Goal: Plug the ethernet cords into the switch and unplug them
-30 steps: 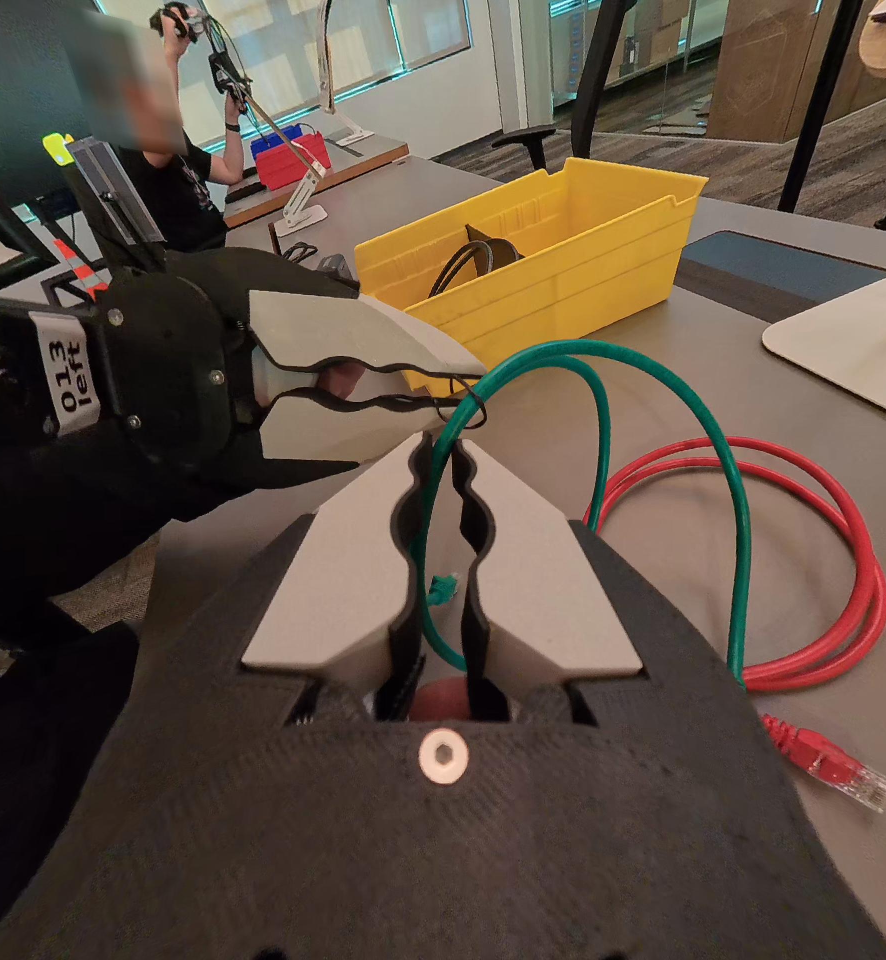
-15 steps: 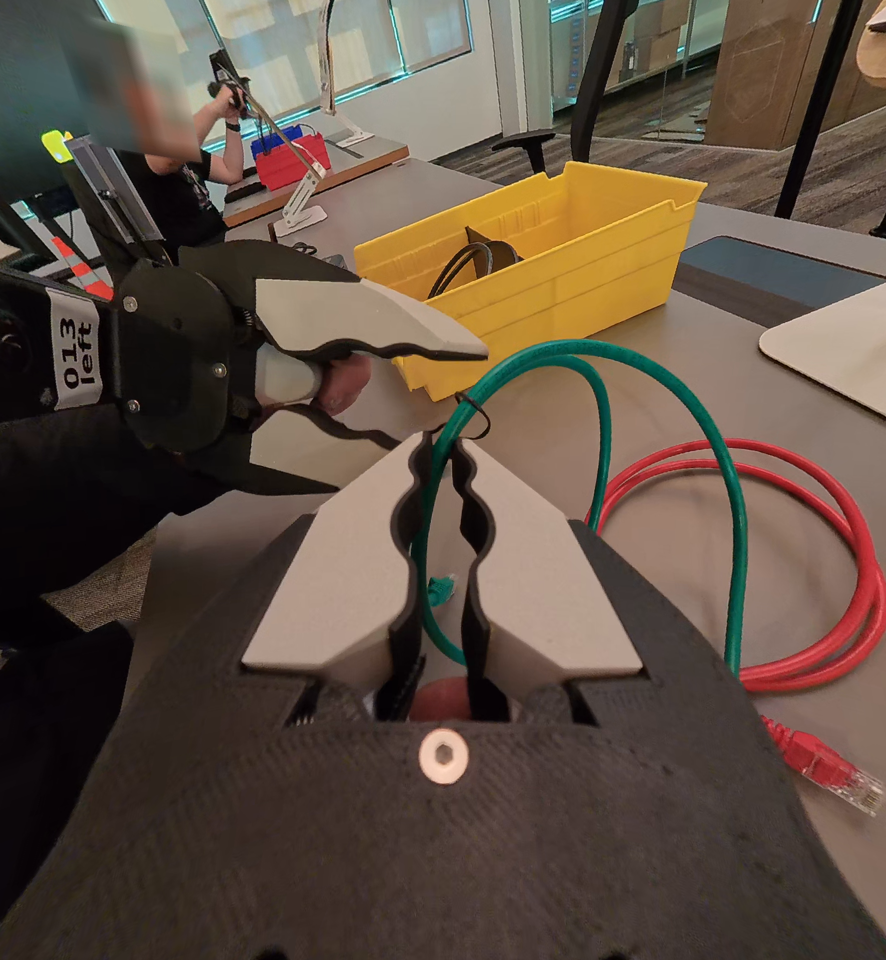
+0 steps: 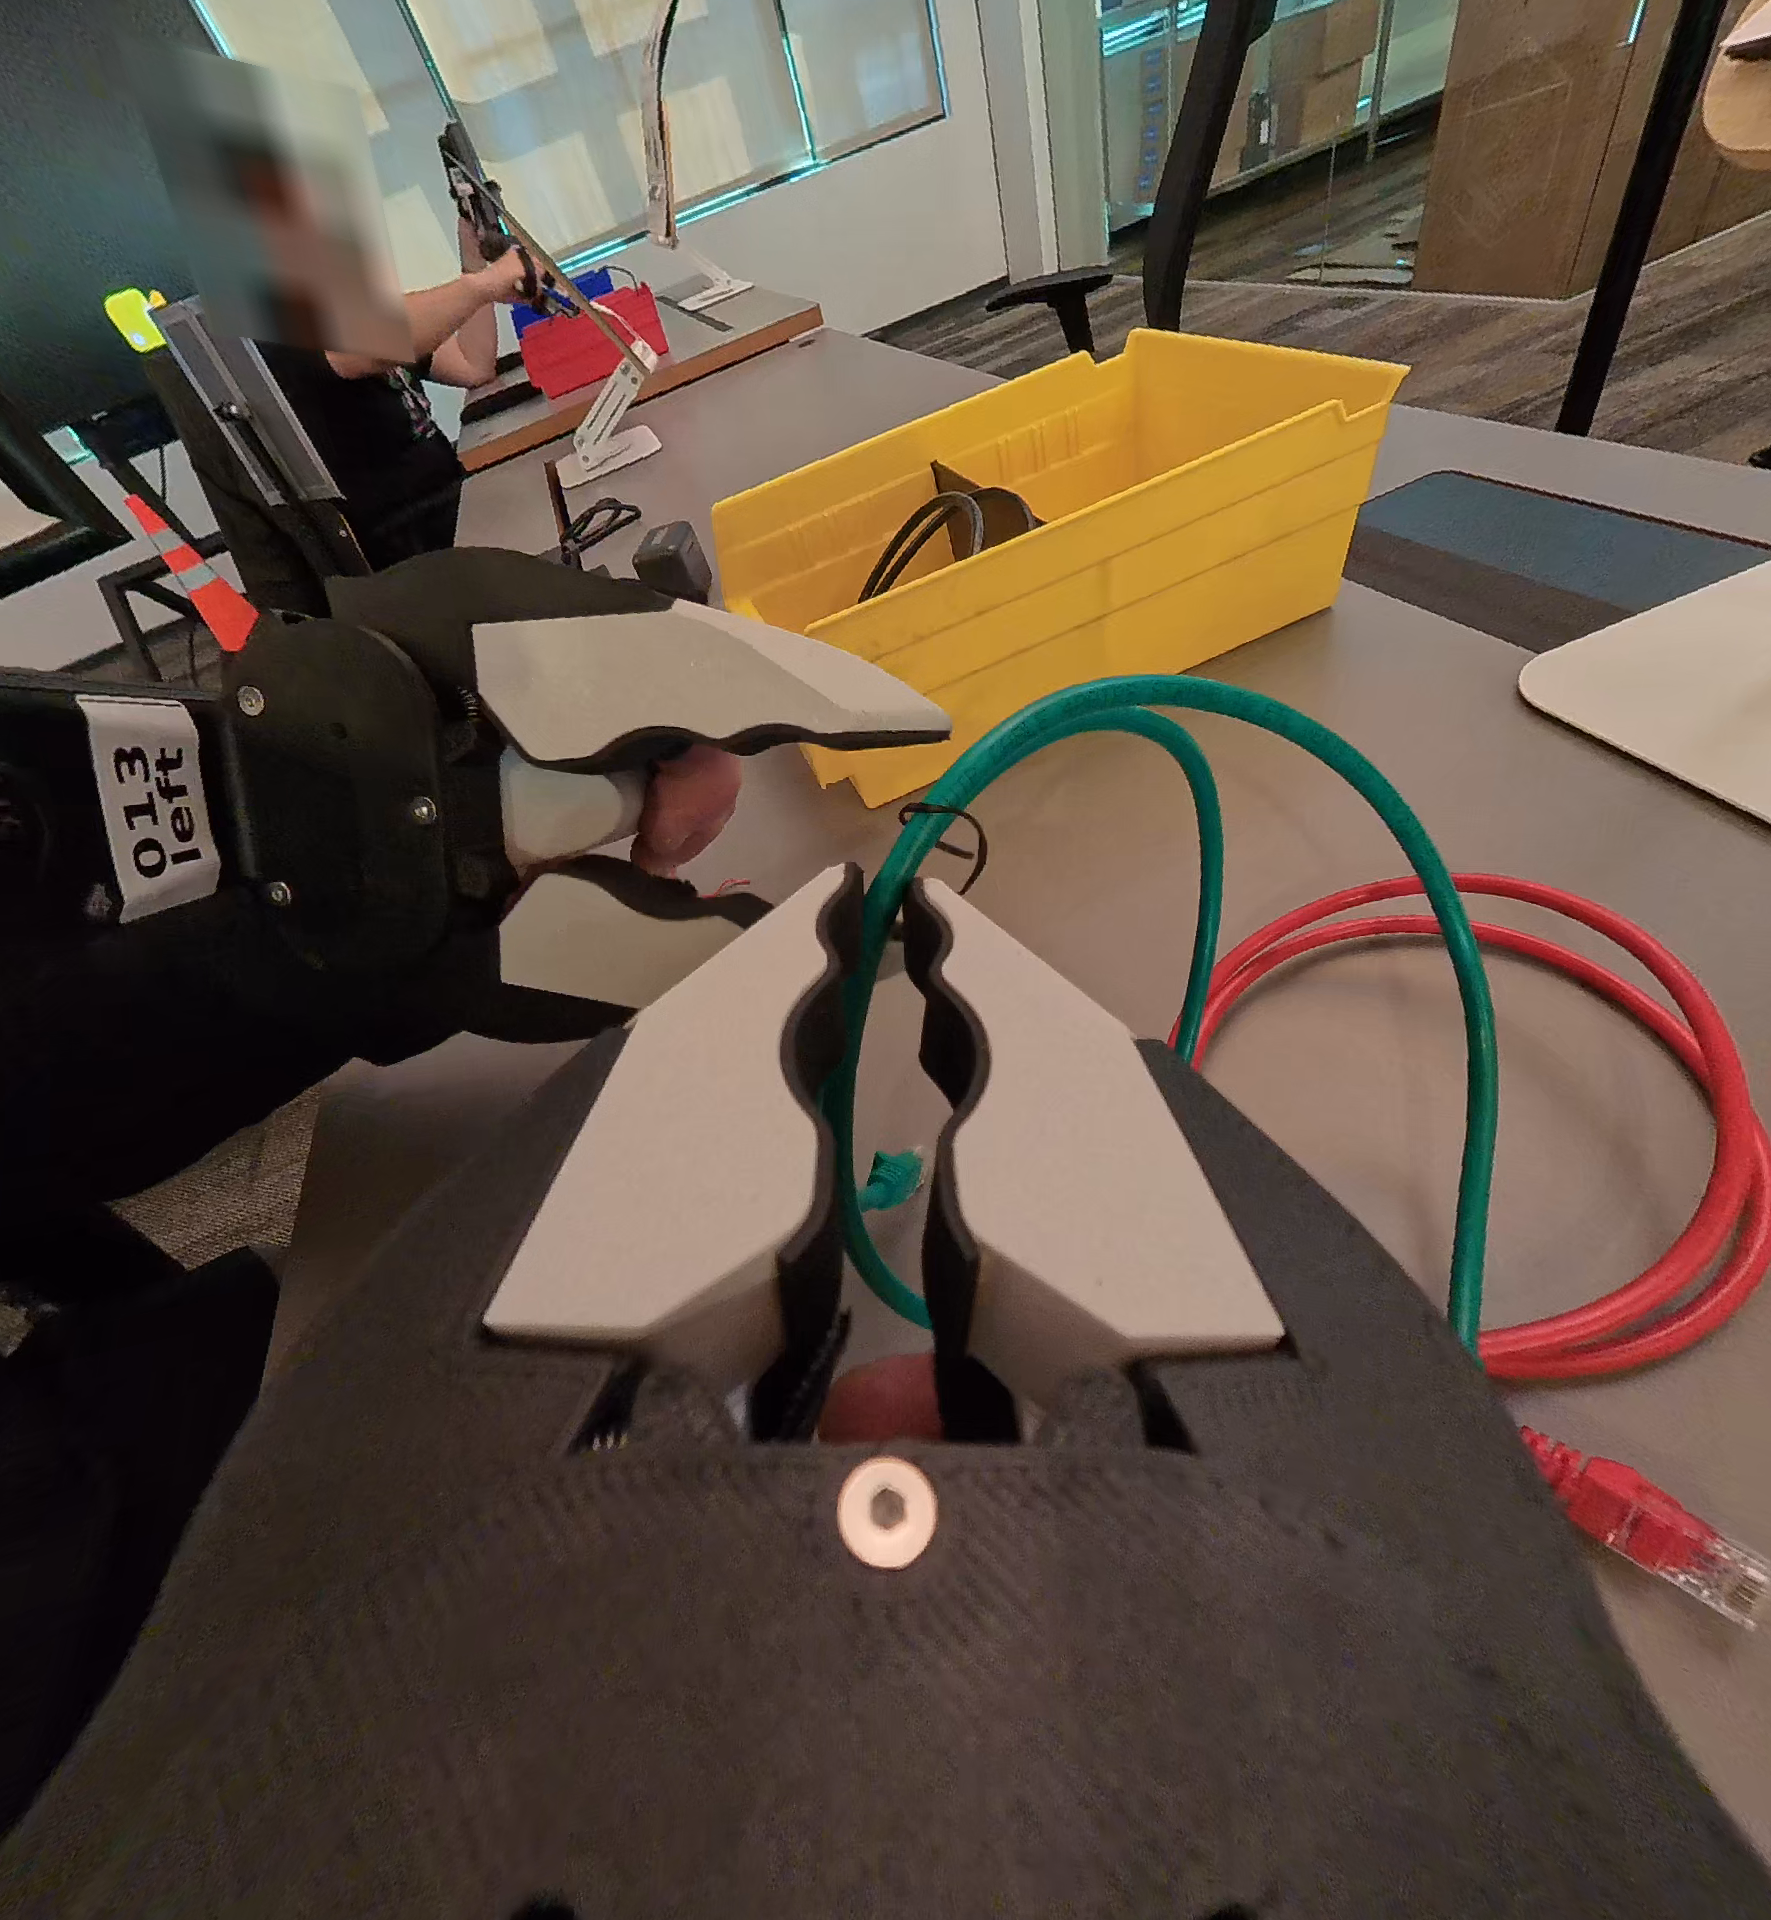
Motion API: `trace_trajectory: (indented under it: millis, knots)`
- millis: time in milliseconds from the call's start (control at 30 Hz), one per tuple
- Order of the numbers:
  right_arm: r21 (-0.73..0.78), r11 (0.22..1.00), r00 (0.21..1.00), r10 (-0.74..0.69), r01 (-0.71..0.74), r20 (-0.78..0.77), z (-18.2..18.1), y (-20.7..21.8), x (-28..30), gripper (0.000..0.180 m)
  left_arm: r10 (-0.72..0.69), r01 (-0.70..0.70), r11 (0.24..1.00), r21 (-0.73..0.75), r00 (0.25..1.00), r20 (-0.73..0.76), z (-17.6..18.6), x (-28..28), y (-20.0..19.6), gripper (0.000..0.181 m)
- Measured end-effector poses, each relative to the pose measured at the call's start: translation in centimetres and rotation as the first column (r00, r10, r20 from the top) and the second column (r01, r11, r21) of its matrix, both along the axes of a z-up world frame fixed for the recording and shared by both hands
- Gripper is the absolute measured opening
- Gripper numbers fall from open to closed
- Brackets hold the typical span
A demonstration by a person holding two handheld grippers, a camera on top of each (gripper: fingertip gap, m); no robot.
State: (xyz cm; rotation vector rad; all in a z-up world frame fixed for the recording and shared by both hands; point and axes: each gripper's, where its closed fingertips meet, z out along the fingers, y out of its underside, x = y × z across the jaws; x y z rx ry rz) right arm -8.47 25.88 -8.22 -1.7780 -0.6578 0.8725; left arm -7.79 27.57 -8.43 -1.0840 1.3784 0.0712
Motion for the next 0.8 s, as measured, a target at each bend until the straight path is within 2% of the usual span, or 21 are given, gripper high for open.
trace_trajectory:
  millis: [433, 500, 800]
  knots:
    - [-0.003, 1.000, 1.000, -0.005, 0.005, -0.016, 0.19, 0.11, 0.25, 0.005, 0.017, -0.017, 1.000, 0.021, 0.999, 0.029, 0.20, 0.47, -0.15, 0.017]
    - [-0.004, 1.000, 1.000, -0.007, 0.007, -0.022, 0.27, 0.14, 0.34, 0.005, 0.000, 0.000, 1.000, 0.017, 1.000, 0.012, -0.08, 0.62, -0.42, 0.009]
    - [0.002, 1.000, 1.000, 0.000, 0.000, -0.025, 0.48, 0.04, 0.37, 0.004, -0.018, 0.018, 1.000, 0.022, 1.000, 0.003, -0.03, 0.71, -0.66, 0.004]
